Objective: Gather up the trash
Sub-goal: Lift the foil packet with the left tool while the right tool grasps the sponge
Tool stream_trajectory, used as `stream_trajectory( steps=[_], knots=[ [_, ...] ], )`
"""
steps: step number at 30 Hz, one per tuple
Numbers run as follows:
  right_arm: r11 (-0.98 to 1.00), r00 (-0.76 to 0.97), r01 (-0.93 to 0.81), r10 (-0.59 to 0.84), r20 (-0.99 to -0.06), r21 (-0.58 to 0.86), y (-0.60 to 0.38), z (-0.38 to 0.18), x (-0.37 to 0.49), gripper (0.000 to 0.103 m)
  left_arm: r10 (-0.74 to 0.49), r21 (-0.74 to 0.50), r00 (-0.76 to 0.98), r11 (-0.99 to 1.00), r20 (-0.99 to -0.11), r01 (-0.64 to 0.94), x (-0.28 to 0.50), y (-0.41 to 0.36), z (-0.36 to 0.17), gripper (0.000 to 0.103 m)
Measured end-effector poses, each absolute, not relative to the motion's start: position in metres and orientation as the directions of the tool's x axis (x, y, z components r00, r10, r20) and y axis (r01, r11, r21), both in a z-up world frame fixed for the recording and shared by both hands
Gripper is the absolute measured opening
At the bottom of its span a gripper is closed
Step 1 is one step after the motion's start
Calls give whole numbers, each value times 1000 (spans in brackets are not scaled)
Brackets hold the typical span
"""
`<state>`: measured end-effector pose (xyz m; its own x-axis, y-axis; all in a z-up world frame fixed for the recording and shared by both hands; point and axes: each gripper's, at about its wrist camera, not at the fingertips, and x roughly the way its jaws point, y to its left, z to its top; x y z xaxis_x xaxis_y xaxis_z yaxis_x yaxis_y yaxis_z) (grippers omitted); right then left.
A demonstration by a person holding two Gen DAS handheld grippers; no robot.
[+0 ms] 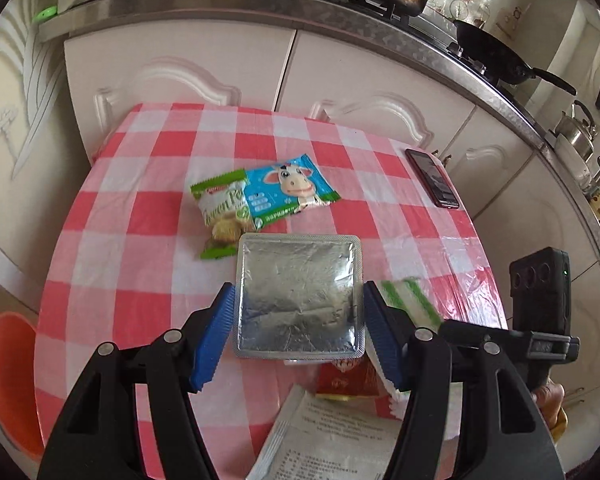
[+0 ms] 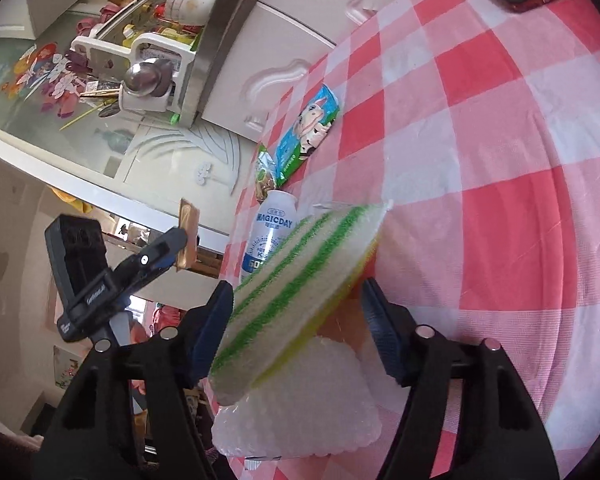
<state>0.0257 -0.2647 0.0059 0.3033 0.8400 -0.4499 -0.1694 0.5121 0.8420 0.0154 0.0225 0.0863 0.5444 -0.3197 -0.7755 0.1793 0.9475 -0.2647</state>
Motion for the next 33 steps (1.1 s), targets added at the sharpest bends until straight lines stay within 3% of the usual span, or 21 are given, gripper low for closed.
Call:
stream_trajectory(
  steps=[7, 9, 11, 20, 23, 27, 33],
  knots=[
    [559, 316, -196, 814, -487, 806, -256, 12, 23, 63, -387, -351, 505, 921, -772, 169, -20, 20, 68, 64],
    [562, 323, -200, 811, -488, 802, -253, 10, 24, 53, -400, -359, 496, 916, -771, 179, -25, 15, 65, 64],
    [569, 326, -201, 806, -494, 797, -250, 9, 25, 51, -416, -374, 480, 909, -773, 185, -28, 9, 62, 64],
    [551, 330, -210, 817, -472, 808, -241, 5, 28, 51, -398, -360, 485, 917, -779, 175, -44, 14, 67, 64],
    [572, 356, -220, 801, -481, 790, -236, 7, 28, 46, -399, -360, 490, 916, -775, 177, -48, 18, 71, 64],
    [578, 400, -216, 788, -468, 787, -235, 10, 28, 31, -398, -357, 498, 917, -771, 180, -53, 26, 73, 64],
    [616, 445, -240, 756, -479, 750, -230, 15, 27, 26, -414, -386, 507, 907, -756, 166, -57, 48, 67, 64]
  ],
)
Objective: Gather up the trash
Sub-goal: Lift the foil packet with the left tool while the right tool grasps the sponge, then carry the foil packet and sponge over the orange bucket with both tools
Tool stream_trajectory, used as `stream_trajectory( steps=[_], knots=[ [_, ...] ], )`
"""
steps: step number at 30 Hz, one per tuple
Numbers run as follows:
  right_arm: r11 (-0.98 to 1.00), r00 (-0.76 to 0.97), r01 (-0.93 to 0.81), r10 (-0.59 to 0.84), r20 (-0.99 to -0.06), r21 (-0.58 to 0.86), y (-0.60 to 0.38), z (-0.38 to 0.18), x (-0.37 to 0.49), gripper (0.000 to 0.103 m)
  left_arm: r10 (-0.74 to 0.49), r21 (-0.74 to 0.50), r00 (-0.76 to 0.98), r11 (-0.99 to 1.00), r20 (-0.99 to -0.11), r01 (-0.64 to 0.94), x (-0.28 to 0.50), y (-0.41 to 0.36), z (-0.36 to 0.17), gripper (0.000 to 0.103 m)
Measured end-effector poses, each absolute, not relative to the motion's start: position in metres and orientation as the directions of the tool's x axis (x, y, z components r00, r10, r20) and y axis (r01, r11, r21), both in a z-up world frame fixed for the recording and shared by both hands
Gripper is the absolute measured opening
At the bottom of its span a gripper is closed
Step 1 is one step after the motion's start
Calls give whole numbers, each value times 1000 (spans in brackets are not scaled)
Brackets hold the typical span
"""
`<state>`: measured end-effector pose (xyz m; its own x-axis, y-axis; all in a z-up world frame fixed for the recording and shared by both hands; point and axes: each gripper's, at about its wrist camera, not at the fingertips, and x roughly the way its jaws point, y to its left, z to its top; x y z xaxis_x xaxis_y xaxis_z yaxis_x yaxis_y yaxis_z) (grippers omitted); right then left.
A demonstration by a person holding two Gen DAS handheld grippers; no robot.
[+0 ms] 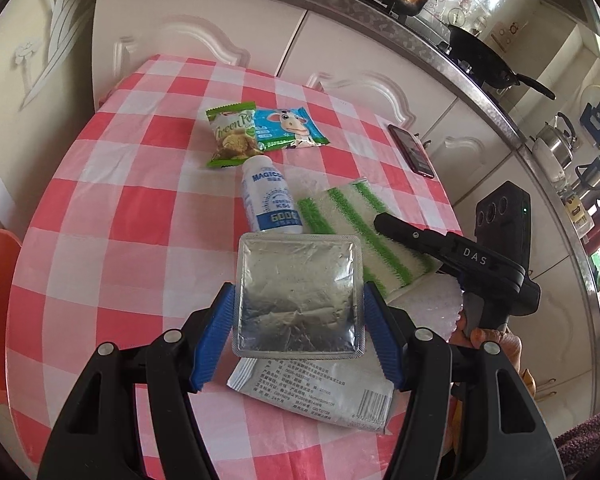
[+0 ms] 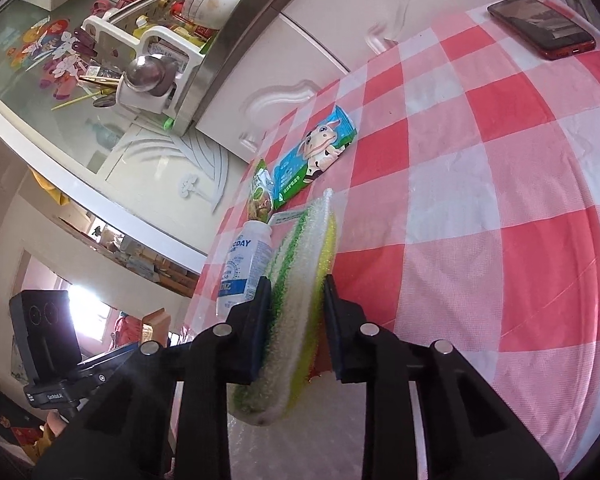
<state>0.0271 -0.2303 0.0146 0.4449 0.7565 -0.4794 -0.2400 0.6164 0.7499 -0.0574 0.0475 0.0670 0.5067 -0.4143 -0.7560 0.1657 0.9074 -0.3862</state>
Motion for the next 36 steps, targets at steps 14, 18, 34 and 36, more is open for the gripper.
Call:
stream_trajectory(
  steps=[14, 18, 34, 36],
  knots=[
    [676, 636, -289, 665, -392, 678, -232, 64, 14, 22, -449, -430, 546, 886, -707, 172, -72, 96, 54, 64],
    [658, 648, -305, 673, -356, 688, -228, 78, 10, 22, -452, -437, 553, 884, -700, 168, -76, 108, 49, 64],
    [633, 569, -402, 739, -362, 662, -162, 117, -2, 22, -405, -421, 627, 897, -666, 132, -94, 162, 41, 64],
    [621, 528, -422, 761, -378, 661, -142, 117, -3, 22, -390, -421, 636, 900, -666, 112, -96, 171, 40, 64]
  ],
)
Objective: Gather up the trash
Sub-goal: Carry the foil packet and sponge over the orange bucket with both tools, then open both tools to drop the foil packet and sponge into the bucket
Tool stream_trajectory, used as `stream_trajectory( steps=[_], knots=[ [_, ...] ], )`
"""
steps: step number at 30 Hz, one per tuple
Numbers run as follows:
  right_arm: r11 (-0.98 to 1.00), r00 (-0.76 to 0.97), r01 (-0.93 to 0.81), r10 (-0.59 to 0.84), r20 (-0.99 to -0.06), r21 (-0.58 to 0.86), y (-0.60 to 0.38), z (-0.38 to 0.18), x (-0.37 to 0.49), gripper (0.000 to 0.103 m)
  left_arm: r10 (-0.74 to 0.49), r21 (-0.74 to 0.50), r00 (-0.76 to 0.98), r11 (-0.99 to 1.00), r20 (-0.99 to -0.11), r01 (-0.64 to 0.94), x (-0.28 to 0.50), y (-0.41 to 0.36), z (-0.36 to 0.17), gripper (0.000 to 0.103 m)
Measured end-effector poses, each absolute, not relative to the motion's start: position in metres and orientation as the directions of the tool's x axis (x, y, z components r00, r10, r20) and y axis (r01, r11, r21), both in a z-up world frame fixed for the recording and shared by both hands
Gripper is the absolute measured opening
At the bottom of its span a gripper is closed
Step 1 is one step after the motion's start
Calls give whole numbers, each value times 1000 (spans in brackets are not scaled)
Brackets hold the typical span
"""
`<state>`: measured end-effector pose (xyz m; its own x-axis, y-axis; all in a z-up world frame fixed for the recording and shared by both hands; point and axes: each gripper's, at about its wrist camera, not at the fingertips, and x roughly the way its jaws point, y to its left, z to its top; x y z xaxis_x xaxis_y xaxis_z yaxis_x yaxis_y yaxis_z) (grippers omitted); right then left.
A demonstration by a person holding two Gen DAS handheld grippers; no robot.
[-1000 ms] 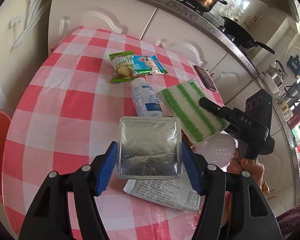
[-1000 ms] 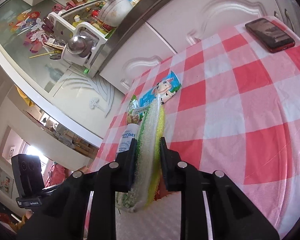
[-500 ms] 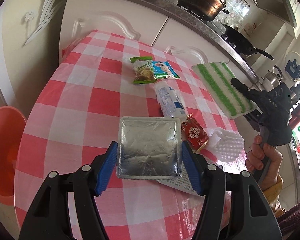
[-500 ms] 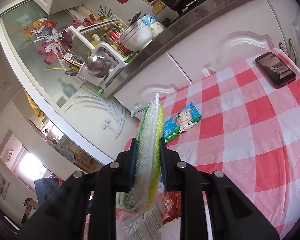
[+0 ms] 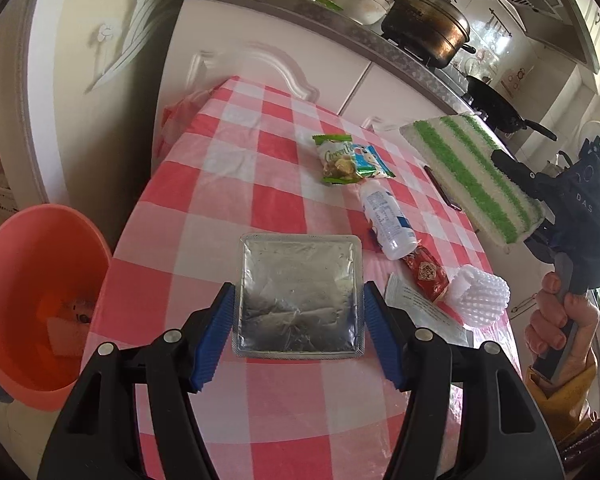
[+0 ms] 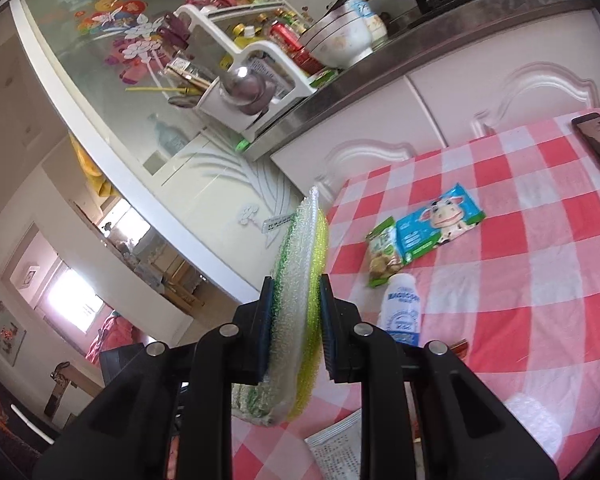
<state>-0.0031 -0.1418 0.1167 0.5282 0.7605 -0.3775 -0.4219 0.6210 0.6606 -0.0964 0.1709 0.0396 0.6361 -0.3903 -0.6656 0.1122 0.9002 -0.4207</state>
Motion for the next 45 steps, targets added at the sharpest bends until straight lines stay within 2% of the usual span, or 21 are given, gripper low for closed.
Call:
stream_trajectory(
  steps=[9, 18, 28, 34, 35, 39, 40, 43, 45],
  knots=[
    [550, 324, -513, 835, -445, 659, -40, 113, -8, 23, -298, -428, 701, 904, -648, -12, -115, 228, 31, 64],
    [521, 151, -616, 814, -560, 591, 77, 98, -7, 23, -129, -391, 737, 899, -664, -195, -130, 302, 15, 64],
    [522, 90, -691, 749, -657, 500, 169, 66, -1, 24, 24, -269, 689, 911, -724, -314, -123, 335, -17, 64],
    [539, 85, -715, 699, -710, 445, 208, 45, -1, 24, 49, -242, 641, 902, -766, -358, -119, 346, -39, 66],
    [547, 83, -708, 693, -716, 448, 211, 41, -1, 29, 44, -249, 631, 896, -775, -368, -118, 348, -42, 72],
    [572, 79, -673, 686, -724, 469, 208, 29, 0, 48, 53, -247, 602, 880, -797, -405, -118, 356, -49, 76],
    [574, 83, -666, 691, -718, 475, 204, 29, 0, 49, 59, -245, 602, 878, -796, -410, -119, 357, -49, 80],
    [592, 106, -636, 702, -705, 494, 187, 31, 3, 57, 60, -245, 598, 876, -799, -415, -123, 359, -50, 82],
    [606, 133, -615, 711, -691, 505, 174, 34, 6, 64, 59, -250, 595, 871, -802, -424, -123, 363, -49, 89]
  ],
)
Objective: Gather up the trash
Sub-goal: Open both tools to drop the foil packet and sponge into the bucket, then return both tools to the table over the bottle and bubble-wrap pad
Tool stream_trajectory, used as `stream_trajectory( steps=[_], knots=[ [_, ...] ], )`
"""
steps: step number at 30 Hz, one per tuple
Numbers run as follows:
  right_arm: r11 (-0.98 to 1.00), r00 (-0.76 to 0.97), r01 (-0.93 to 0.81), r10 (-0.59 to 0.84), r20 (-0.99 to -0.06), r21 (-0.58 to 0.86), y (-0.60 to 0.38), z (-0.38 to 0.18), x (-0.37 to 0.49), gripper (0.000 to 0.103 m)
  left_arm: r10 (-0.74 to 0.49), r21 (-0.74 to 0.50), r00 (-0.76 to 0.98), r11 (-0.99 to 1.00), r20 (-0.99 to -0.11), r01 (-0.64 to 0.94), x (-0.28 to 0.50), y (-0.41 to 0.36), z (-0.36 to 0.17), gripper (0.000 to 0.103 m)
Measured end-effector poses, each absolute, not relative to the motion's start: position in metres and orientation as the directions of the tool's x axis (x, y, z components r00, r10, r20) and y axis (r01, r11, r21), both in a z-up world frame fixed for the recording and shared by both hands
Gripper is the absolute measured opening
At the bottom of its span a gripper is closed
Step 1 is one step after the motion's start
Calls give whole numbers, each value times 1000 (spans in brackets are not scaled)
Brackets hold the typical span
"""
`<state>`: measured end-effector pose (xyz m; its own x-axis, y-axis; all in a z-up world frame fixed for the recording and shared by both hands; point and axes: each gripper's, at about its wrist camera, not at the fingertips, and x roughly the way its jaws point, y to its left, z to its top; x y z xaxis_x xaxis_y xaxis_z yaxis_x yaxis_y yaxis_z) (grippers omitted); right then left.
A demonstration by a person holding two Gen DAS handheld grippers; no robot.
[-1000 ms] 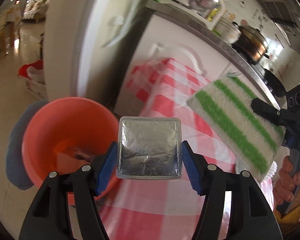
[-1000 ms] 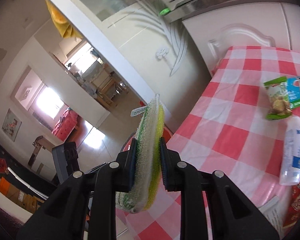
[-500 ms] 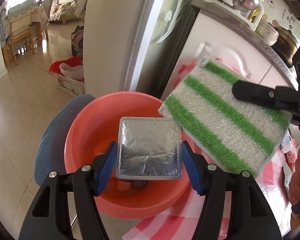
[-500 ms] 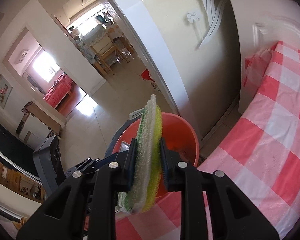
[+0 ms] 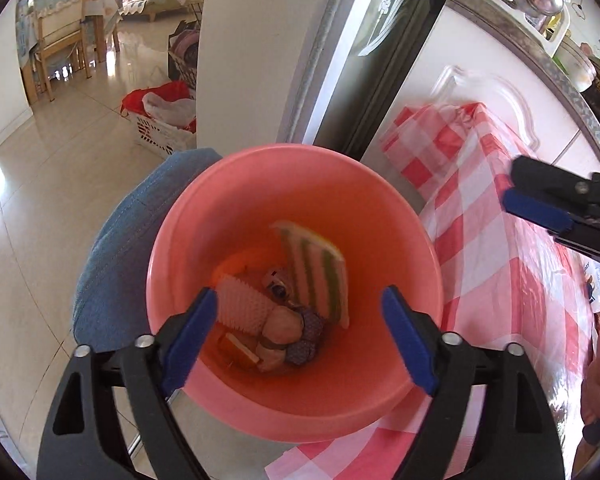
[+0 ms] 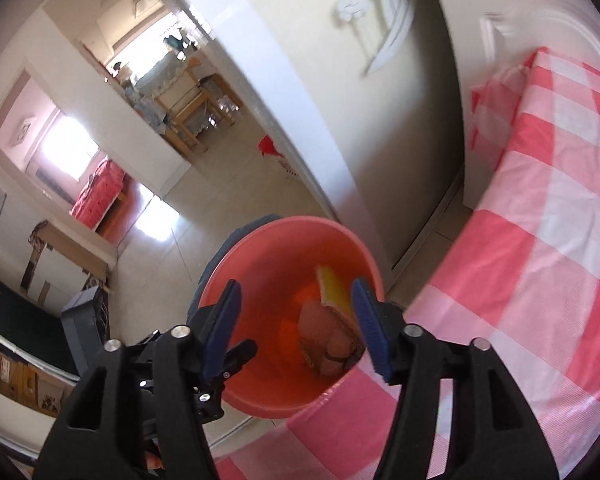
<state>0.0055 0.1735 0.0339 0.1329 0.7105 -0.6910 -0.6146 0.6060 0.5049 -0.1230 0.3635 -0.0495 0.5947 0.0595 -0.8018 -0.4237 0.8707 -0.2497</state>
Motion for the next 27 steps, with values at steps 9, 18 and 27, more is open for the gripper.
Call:
stream_trajectory(
  steps=[9, 18, 27],
  knots=[
    [640, 232, -556, 732, -640, 530, 126, 57, 4, 77, 78, -259, 605, 855, -792, -449, -127, 372, -41, 90],
    [658, 295, -588, 716, -632, 471, 111, 72, -12, 82, 78, -256, 618, 864, -783, -433, -129, 362, -27, 90],
    [675, 382, -609, 710, -591, 417, 78, 85, -43, 82, 29, -250, 632, 904, -775, -348, -130, 323, -8, 90]
  ],
)
